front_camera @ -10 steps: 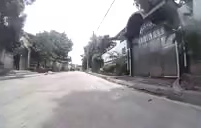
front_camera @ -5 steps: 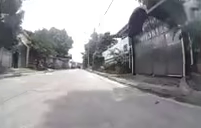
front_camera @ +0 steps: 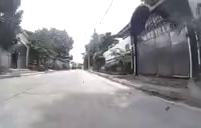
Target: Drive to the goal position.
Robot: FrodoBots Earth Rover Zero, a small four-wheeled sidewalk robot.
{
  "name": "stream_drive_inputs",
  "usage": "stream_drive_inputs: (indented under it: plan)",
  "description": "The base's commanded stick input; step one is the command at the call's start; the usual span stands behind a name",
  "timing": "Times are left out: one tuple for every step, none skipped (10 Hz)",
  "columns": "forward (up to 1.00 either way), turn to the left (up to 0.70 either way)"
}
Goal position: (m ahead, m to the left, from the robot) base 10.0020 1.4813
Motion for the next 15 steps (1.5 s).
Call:
stream_drive_inputs:
  plan:
    - [0.5, 0.0]
    - [0.5, 0.0]
    - [0.5, 0.0]
    - [0.5, 0.0]
    - [0.5, 0.0]
    - [0.5, 0.0]
    - [0.5, 0.0]
    - [0.5, 0.0]
    - [0.5, 0.0]
    - [0.5, 0.0]
    - [0.5, 0.0]
    - [0.5, 0.0]
    - [0.5, 0.0]
    - [0.5, 0.0]
    - [0.5, 0.0]
